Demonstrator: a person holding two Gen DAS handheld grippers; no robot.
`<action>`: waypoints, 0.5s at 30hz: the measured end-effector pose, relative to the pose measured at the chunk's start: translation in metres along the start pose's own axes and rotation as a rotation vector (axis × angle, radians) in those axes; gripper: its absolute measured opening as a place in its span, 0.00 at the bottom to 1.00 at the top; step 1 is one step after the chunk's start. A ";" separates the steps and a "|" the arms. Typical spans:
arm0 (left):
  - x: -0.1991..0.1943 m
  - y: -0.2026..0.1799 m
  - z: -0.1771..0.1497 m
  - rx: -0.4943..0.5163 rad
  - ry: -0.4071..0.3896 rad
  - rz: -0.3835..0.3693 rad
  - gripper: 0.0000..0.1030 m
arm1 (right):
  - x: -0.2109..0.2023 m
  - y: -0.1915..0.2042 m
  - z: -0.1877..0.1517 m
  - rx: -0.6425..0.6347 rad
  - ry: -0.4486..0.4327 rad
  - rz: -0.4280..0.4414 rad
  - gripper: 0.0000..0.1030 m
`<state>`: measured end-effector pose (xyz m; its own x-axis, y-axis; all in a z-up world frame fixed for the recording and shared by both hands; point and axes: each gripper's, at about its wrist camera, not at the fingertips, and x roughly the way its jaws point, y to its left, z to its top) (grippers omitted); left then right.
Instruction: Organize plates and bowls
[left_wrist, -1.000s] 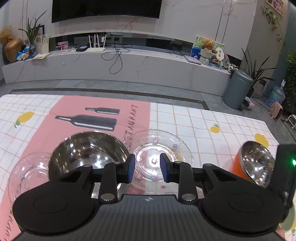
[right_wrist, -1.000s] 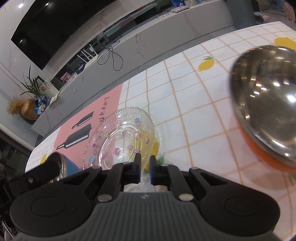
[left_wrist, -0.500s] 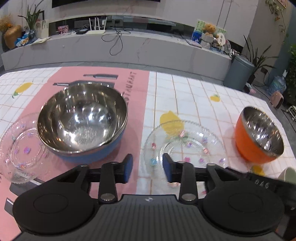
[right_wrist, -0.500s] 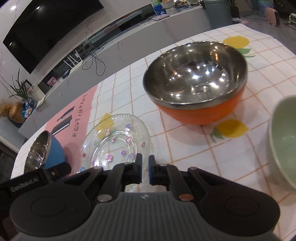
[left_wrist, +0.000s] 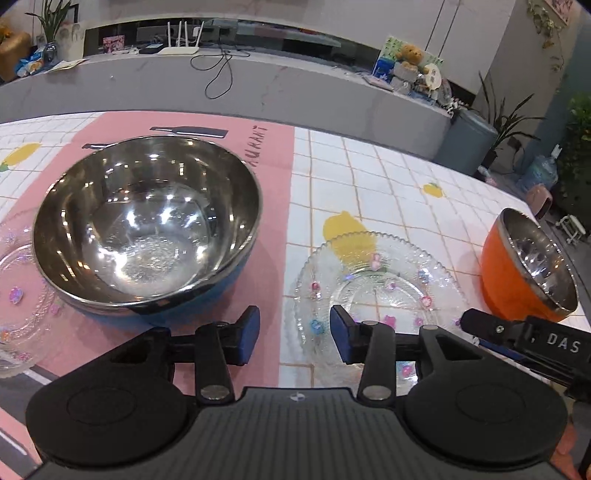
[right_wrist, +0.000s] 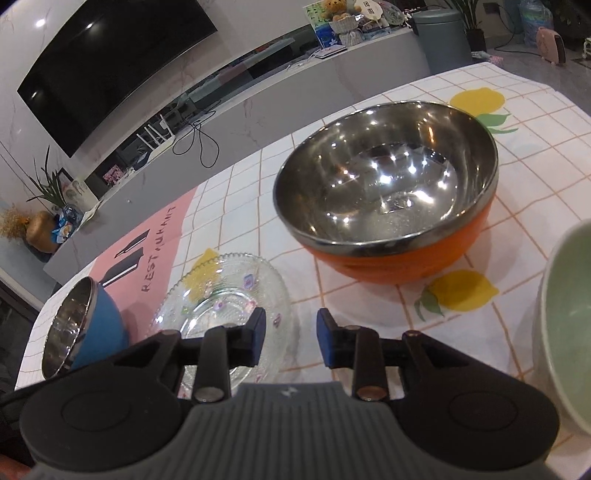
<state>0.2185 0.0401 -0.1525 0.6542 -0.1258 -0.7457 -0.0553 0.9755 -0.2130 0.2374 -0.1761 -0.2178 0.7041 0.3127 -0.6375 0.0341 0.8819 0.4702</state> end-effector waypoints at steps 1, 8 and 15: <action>0.001 0.000 0.000 -0.005 -0.004 -0.006 0.40 | 0.001 -0.001 0.000 -0.001 -0.002 0.005 0.29; 0.004 0.006 0.002 -0.083 -0.011 -0.044 0.20 | 0.006 -0.011 0.003 0.045 -0.003 0.050 0.18; 0.005 0.000 0.006 -0.079 0.009 -0.027 0.18 | 0.013 -0.011 0.005 0.072 0.012 0.071 0.07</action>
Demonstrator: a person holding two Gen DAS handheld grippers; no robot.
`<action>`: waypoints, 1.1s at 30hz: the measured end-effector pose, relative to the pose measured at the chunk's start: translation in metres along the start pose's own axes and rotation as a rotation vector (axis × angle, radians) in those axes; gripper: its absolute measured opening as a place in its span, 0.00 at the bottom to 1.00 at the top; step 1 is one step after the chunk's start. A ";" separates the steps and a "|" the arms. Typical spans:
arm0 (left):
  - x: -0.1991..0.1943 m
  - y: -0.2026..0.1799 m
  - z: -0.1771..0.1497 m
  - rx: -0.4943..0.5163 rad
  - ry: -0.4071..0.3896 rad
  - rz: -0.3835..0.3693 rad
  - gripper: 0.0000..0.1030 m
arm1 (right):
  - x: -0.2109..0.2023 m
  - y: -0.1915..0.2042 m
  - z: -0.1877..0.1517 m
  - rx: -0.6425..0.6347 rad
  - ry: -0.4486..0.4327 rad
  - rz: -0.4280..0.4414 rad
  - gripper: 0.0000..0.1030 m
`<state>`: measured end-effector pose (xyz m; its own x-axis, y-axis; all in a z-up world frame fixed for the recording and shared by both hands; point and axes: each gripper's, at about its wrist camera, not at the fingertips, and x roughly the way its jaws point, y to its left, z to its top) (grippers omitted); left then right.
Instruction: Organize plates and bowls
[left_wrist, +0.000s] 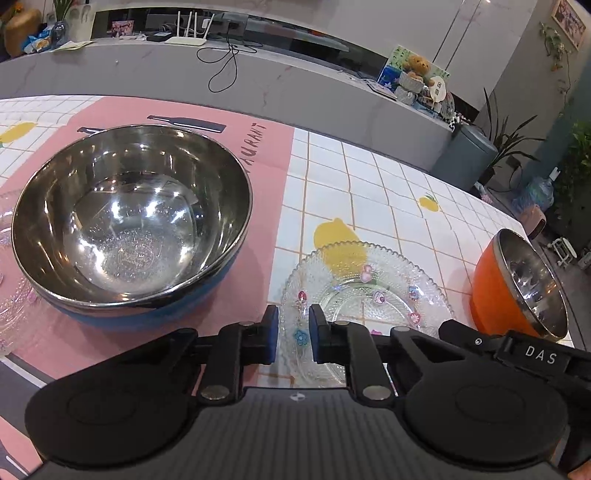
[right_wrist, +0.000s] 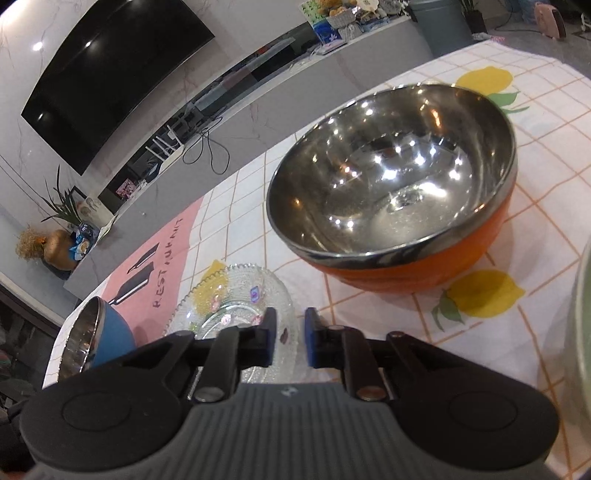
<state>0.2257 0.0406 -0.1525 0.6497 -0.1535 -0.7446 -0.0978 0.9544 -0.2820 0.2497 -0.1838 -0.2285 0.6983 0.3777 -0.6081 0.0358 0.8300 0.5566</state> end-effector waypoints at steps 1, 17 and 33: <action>0.000 0.000 0.001 -0.001 0.005 0.002 0.17 | 0.000 0.001 0.000 -0.003 -0.007 -0.002 0.07; -0.027 0.002 -0.005 -0.010 0.011 0.008 0.14 | -0.020 0.006 -0.004 -0.035 0.007 0.007 0.06; -0.106 0.017 -0.028 -0.059 -0.077 0.008 0.13 | -0.079 0.042 -0.031 -0.115 -0.018 0.060 0.06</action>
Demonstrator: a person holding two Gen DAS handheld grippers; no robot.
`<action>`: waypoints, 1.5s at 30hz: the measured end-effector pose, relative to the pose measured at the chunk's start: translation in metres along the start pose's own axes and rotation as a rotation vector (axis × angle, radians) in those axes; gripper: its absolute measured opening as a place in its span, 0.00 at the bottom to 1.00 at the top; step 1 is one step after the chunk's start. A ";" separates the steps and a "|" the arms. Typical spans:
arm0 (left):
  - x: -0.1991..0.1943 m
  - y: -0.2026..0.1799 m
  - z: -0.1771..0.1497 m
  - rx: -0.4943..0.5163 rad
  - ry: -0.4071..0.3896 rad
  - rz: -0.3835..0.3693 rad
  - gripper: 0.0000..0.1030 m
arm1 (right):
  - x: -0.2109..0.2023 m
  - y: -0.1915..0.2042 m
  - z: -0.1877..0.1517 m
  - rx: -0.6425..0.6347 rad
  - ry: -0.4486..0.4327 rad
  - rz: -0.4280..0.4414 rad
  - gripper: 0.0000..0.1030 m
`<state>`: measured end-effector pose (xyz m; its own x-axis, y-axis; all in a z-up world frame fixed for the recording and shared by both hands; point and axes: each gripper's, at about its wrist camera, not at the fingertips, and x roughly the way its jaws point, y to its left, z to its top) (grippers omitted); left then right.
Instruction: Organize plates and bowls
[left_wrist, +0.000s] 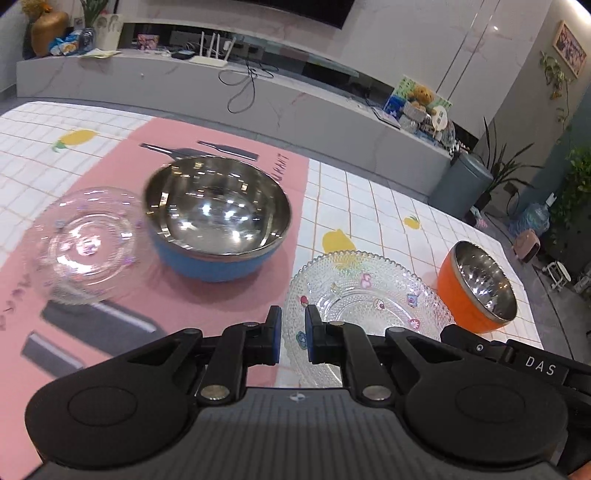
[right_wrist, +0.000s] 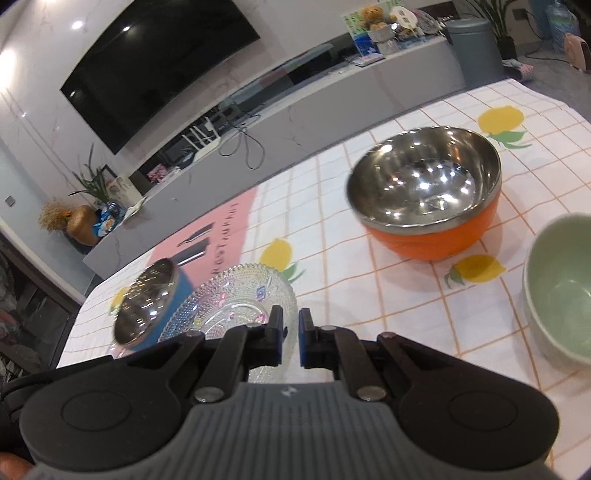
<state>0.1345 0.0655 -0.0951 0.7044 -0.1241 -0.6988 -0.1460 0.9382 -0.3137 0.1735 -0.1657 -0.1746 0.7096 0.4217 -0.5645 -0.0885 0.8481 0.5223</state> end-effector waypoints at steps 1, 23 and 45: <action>-0.006 0.003 -0.002 -0.007 -0.004 0.002 0.13 | -0.004 0.004 -0.002 -0.005 -0.001 0.007 0.06; -0.063 0.064 -0.056 -0.077 0.024 0.036 0.13 | -0.032 0.050 -0.074 -0.097 0.125 0.060 0.06; -0.049 0.072 -0.073 -0.048 0.080 0.101 0.13 | -0.005 0.060 -0.096 -0.217 0.214 -0.003 0.08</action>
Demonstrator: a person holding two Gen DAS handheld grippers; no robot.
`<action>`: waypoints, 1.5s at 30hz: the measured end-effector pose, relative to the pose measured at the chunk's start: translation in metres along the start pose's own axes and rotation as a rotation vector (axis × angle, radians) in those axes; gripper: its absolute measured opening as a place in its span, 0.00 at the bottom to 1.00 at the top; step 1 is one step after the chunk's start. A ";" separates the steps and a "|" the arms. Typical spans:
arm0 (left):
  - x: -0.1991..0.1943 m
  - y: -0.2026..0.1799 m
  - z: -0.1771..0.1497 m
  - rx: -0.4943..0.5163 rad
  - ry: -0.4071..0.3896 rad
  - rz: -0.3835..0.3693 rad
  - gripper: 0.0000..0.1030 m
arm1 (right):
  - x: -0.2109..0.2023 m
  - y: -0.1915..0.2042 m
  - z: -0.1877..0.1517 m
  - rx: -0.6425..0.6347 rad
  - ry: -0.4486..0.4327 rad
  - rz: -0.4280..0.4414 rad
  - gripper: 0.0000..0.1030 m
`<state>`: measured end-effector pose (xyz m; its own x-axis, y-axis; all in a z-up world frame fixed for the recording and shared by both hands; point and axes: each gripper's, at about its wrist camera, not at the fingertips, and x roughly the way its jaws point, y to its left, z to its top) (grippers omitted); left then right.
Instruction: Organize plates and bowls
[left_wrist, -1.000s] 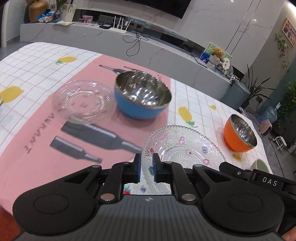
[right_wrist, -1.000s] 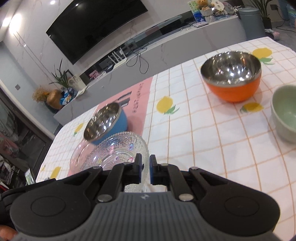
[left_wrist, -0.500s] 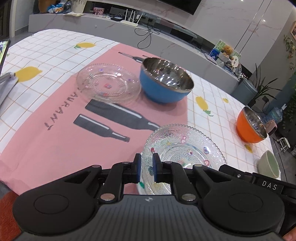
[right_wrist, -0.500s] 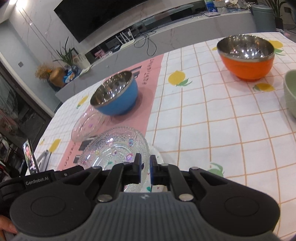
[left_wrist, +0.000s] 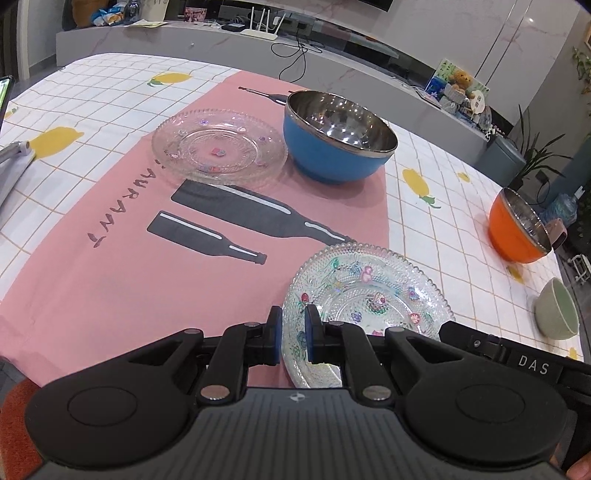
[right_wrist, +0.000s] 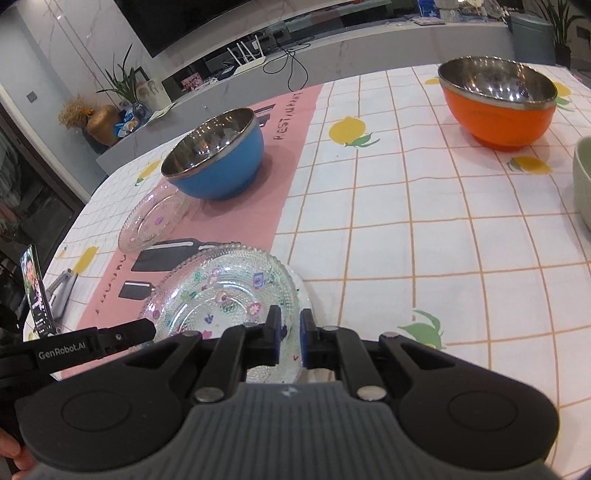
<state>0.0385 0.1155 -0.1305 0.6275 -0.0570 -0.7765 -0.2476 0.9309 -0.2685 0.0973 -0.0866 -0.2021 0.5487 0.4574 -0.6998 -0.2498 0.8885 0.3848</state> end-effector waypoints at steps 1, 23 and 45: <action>0.001 -0.001 0.000 0.005 0.002 0.005 0.13 | 0.000 0.001 0.000 -0.006 -0.002 -0.003 0.08; 0.001 -0.014 -0.003 0.113 -0.026 0.082 0.15 | 0.004 0.021 -0.006 -0.170 -0.029 -0.083 0.18; -0.023 -0.004 0.004 0.109 -0.159 0.095 0.28 | -0.008 0.006 -0.005 -0.043 -0.044 -0.054 0.08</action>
<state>0.0280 0.1147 -0.1097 0.7162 0.0825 -0.6930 -0.2353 0.9634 -0.1285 0.0874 -0.0846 -0.1972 0.5965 0.4075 -0.6915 -0.2527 0.9131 0.3200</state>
